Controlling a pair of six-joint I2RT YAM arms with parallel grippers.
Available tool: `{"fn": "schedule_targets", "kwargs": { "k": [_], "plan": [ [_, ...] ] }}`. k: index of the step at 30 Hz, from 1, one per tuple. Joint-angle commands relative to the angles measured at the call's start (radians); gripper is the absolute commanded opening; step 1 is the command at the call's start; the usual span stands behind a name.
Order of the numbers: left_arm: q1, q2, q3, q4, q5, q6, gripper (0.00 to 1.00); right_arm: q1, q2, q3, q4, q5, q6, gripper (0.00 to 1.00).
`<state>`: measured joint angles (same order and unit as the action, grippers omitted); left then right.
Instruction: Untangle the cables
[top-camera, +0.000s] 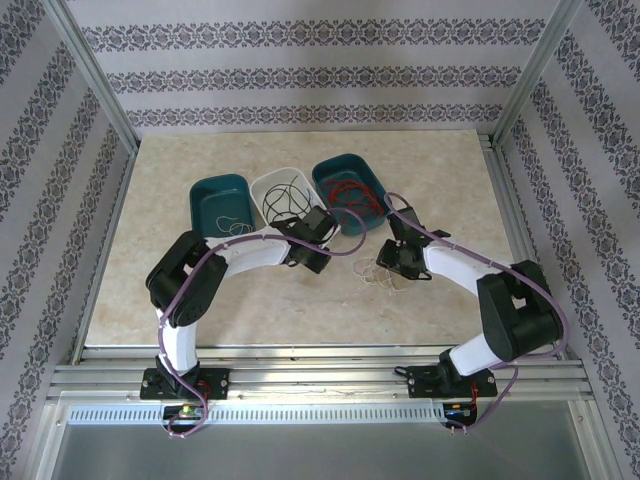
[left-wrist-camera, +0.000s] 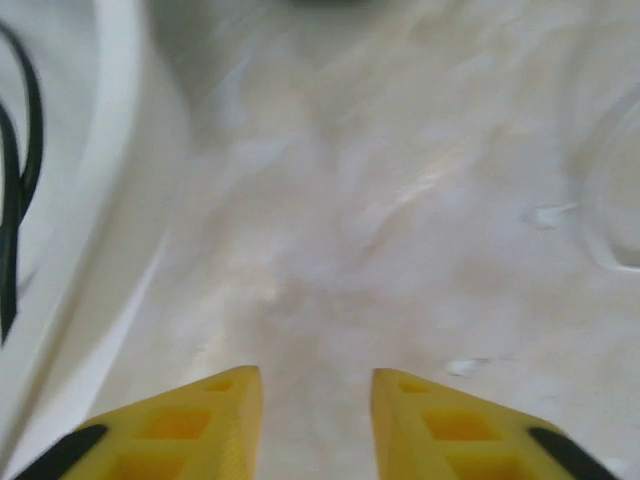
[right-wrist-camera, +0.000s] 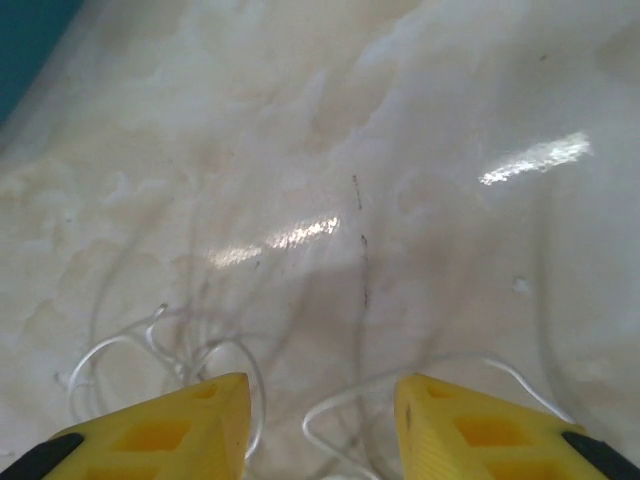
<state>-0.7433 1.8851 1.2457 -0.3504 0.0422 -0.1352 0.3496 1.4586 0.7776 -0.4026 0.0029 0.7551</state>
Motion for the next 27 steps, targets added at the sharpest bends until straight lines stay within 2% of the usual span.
{"fn": "schedule_targets", "kwargs": {
  "k": [1, 6, 11, 17, 27],
  "plan": [
    [-0.044, -0.013, 0.047, 0.053, 0.076, -0.05, 0.41, -0.003, -0.11, -0.025, -0.092, 0.078, 0.014, 0.44],
    [-0.066, 0.093, 0.138, 0.075, 0.078, -0.041, 0.43, -0.076, -0.284, -0.117, -0.147, 0.085, 0.015, 0.46],
    [-0.071, 0.201, 0.262, 0.02, 0.086, -0.014, 0.46, -0.119, -0.363, -0.167, -0.187, 0.059, 0.003, 0.47],
    [-0.083, 0.282, 0.33, -0.078, 0.068, 0.006, 0.46, -0.123, -0.328, -0.207, -0.165, 0.044, 0.009, 0.47],
    [-0.1, 0.337, 0.346, -0.169, 0.042, 0.005, 0.34, -0.121, -0.194, -0.196, -0.08, 0.012, 0.013, 0.45]
  ]
}}
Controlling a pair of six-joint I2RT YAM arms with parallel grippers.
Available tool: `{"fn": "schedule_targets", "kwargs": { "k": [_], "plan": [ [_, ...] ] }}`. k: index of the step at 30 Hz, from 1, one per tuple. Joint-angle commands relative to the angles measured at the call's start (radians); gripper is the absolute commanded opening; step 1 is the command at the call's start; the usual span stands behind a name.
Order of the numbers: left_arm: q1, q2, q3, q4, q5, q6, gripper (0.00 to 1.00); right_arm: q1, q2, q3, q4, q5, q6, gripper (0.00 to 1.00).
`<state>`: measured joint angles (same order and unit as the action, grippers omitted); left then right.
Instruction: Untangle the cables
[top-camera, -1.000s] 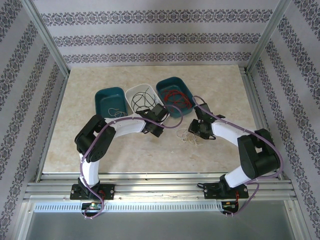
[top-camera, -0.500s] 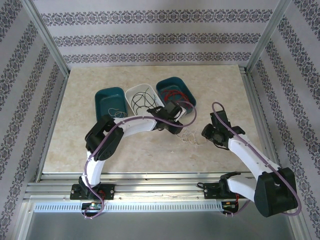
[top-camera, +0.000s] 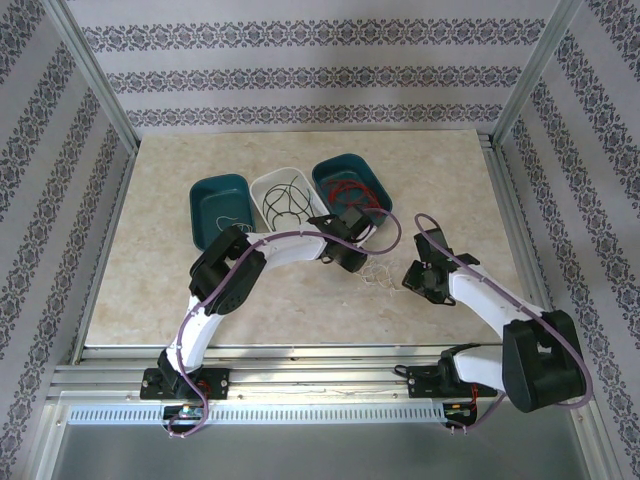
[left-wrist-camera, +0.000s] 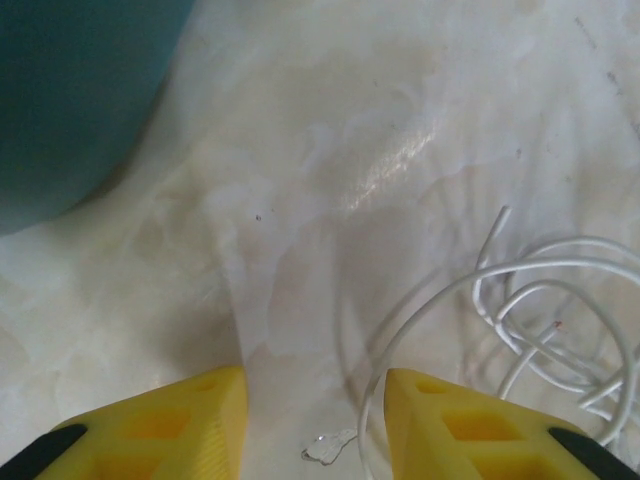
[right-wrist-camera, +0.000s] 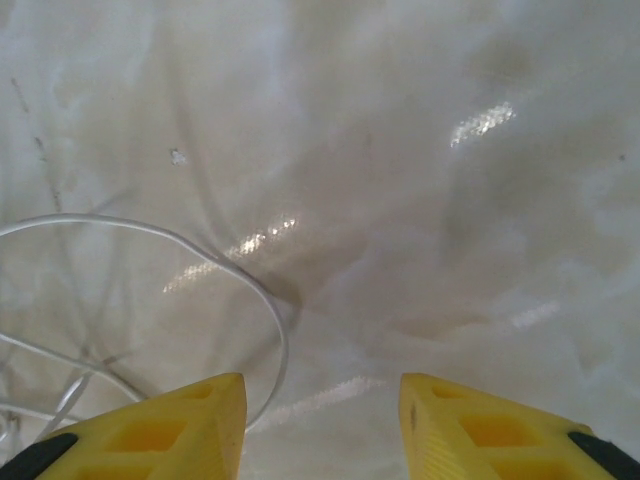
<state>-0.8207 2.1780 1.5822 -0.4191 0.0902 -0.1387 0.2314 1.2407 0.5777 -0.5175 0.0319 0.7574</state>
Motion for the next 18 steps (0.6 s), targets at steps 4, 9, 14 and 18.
{"fn": "schedule_targets", "kwargs": {
  "k": [4, 9, 14, 18],
  "plan": [
    [-0.028, 0.045, -0.007, -0.131, -0.043, 0.006, 0.26, 0.005, 0.065, 0.019, 0.05, -0.02, 0.007, 0.45],
    [-0.028, 0.03, -0.032, -0.171, -0.094, 0.009, 0.1, 0.047, 0.122, 0.053, 0.041, -0.009, 0.009, 0.44],
    [-0.028, -0.023, -0.097, -0.13, -0.116, -0.011, 0.0, 0.072, 0.158, 0.075, 0.031, 0.006, 0.016, 0.3],
    [-0.028, -0.06, -0.121, -0.095, -0.125, -0.028, 0.0, 0.069, 0.181, 0.098, 0.023, 0.011, 0.006, 0.09]
  ]
}}
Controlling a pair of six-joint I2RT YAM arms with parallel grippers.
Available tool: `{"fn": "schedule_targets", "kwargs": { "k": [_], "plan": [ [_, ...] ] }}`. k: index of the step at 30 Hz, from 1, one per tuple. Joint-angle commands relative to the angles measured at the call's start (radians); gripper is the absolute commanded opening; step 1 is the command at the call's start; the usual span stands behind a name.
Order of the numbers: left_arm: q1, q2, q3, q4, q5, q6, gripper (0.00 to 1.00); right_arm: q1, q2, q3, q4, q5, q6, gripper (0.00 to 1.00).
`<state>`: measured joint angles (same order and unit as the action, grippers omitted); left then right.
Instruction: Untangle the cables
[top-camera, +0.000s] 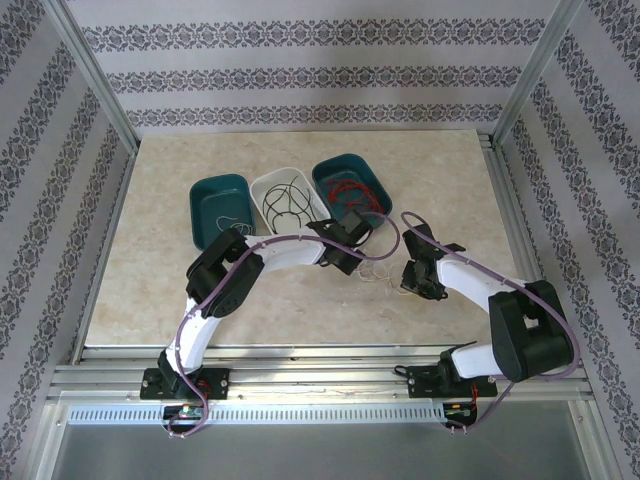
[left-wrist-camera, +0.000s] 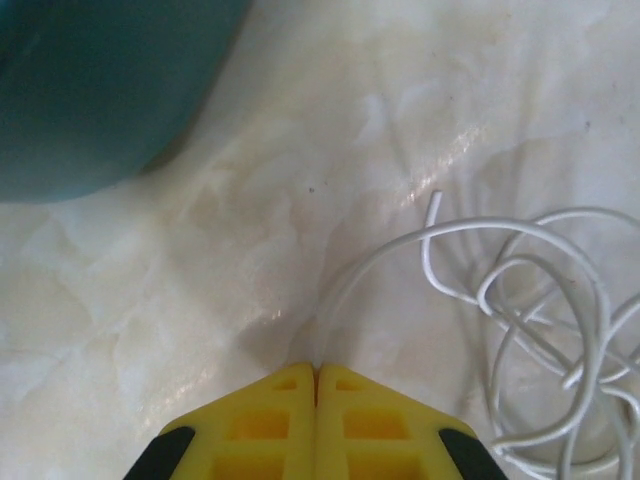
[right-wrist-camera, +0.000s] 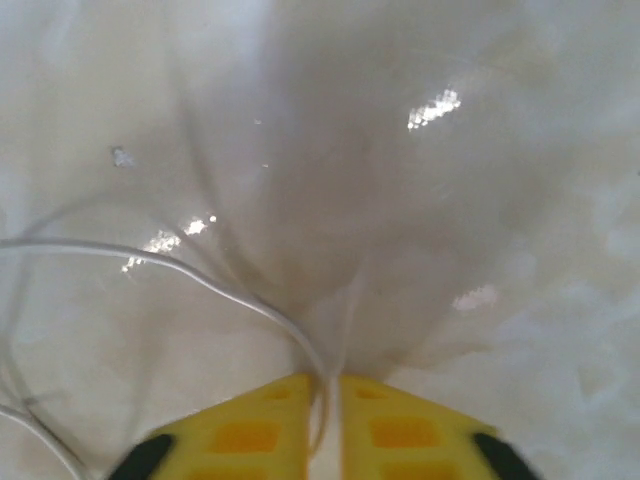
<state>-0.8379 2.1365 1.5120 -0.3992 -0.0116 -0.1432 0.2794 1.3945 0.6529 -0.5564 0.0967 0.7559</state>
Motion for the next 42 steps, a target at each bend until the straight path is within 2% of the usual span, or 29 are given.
{"fn": "schedule_targets", "kwargs": {
  "k": [1, 3, 15, 22, 29, 35, 42],
  "plan": [
    [-0.01, -0.03, -0.056, -0.111, -0.034, -0.026, 0.0, 0.017, 0.024, 0.025, 0.061, -0.051, 0.006, 0.06],
    [-0.009, -0.067, -0.073, -0.1, -0.059, -0.029, 0.0, 0.003, -0.001, 0.028, 0.046, -0.031, 0.0, 0.0],
    [0.043, -0.425, -0.257, -0.095, -0.218, -0.051, 0.0, -0.142, -0.316, 0.063, -0.117, 0.059, -0.101, 0.0],
    [0.061, -0.621, -0.316, -0.135, -0.285, -0.056, 0.0, -0.163, -0.409, 0.132, -0.201, 0.128, -0.14, 0.0],
    [0.108, -0.795, -0.365, -0.147, -0.293, -0.07, 0.0, -0.172, -0.494, 0.191, -0.265, 0.204, -0.188, 0.0],
    [0.204, -0.884, -0.412, -0.147, -0.263, -0.088, 0.0, -0.173, -0.555, 0.209, -0.25, 0.167, -0.213, 0.0],
    [0.368, -0.913, -0.437, -0.113, -0.246, -0.082, 0.0, -0.173, -0.568, 0.236, -0.22, 0.089, -0.224, 0.0]
  ]
}}
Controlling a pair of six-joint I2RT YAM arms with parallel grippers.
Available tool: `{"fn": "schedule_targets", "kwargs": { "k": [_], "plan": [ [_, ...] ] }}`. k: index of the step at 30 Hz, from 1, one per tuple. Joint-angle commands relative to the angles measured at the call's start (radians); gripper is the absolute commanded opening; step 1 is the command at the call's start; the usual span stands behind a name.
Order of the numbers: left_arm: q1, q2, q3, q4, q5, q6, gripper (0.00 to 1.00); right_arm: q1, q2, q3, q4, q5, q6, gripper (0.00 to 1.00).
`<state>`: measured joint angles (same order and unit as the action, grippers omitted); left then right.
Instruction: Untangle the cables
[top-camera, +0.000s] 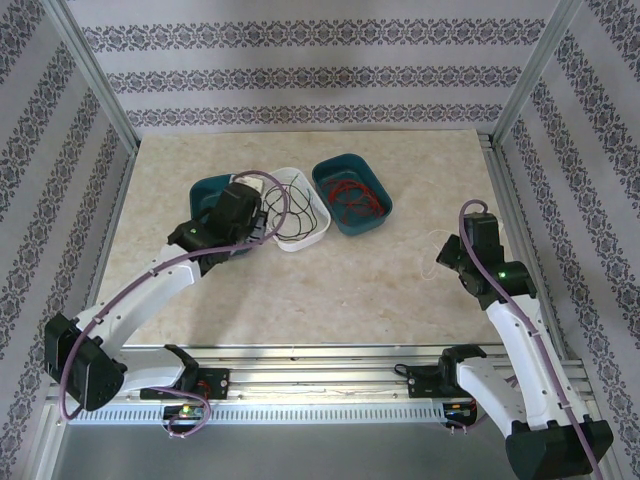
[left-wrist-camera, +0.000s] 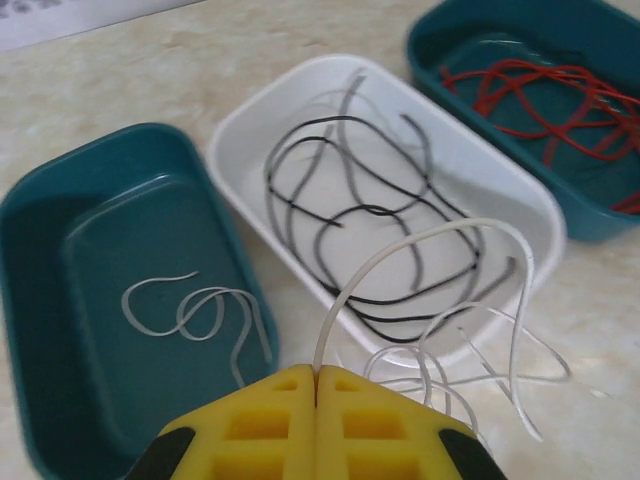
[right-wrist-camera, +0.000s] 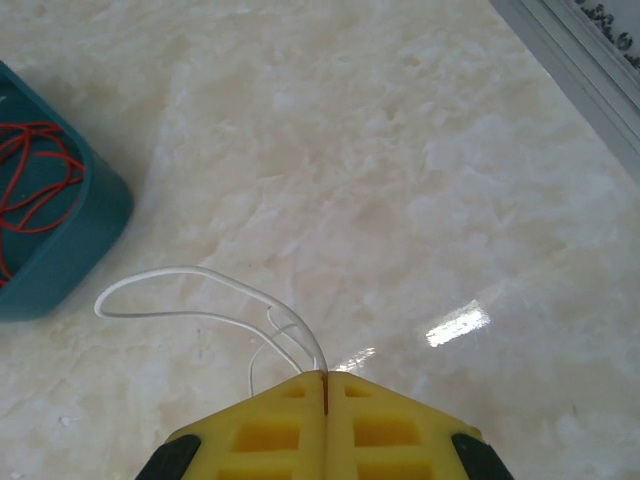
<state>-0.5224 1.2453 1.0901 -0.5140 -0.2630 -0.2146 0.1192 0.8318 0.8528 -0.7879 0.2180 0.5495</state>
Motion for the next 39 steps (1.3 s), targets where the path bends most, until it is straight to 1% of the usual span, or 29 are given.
{"fn": "schedule_targets", "kwargs": {
  "k": [1, 7, 13, 15, 19, 25, 27, 29, 32, 34, 36, 38, 39],
  "plan": [
    [0.08, -0.017, -0.017, 0.013, 0.005, -0.011, 0.0, -0.013, -0.005, 0.04, 0.016, -0.039, -0.02, 0.0],
    [0.216, 0.036, -0.008, 0.06, -0.011, -0.012, 0.0, -0.012, 0.009, 0.059, 0.027, -0.07, -0.023, 0.0],
    [0.284, 0.118, 0.035, 0.057, -0.026, 0.003, 0.0, -0.012, 0.002, 0.064, 0.025, -0.077, -0.023, 0.0],
    [0.3, 0.146, 0.045, 0.054, -0.03, 0.007, 0.0, -0.012, -0.002, 0.061, 0.026, -0.078, -0.021, 0.0],
    [0.324, 0.217, 0.073, 0.032, -0.048, 0.014, 0.1, -0.012, -0.002, 0.057, 0.031, -0.088, -0.016, 0.0],
    [0.333, 0.287, 0.085, 0.043, -0.031, 0.015, 0.11, -0.013, -0.003, 0.054, 0.036, -0.097, -0.014, 0.0],
    [0.335, 0.296, 0.083, 0.051, -0.025, 0.011, 0.17, -0.013, -0.005, 0.054, 0.035, -0.098, -0.014, 0.0],
    [0.335, 0.3, 0.083, 0.052, -0.021, 0.005, 0.29, -0.013, -0.008, 0.052, 0.036, -0.102, -0.014, 0.0],
    [0.336, 0.291, 0.082, 0.055, -0.006, 0.0, 0.34, -0.013, -0.01, 0.051, 0.036, -0.104, -0.014, 0.0],
    [0.336, 0.271, 0.077, 0.058, 0.013, -0.003, 0.43, -0.012, -0.01, 0.05, 0.038, -0.109, -0.013, 0.0],
    [0.335, 0.247, 0.073, 0.061, 0.034, -0.005, 0.48, -0.012, -0.011, 0.046, 0.043, -0.115, -0.01, 0.0],
    [0.335, 0.212, 0.059, 0.08, 0.07, -0.009, 0.56, -0.013, -0.011, 0.042, 0.052, -0.124, -0.008, 0.0],
    [0.334, 0.194, 0.05, 0.09, 0.091, -0.014, 0.57, -0.013, -0.013, 0.04, 0.056, -0.129, -0.008, 0.0]
  ]
}}
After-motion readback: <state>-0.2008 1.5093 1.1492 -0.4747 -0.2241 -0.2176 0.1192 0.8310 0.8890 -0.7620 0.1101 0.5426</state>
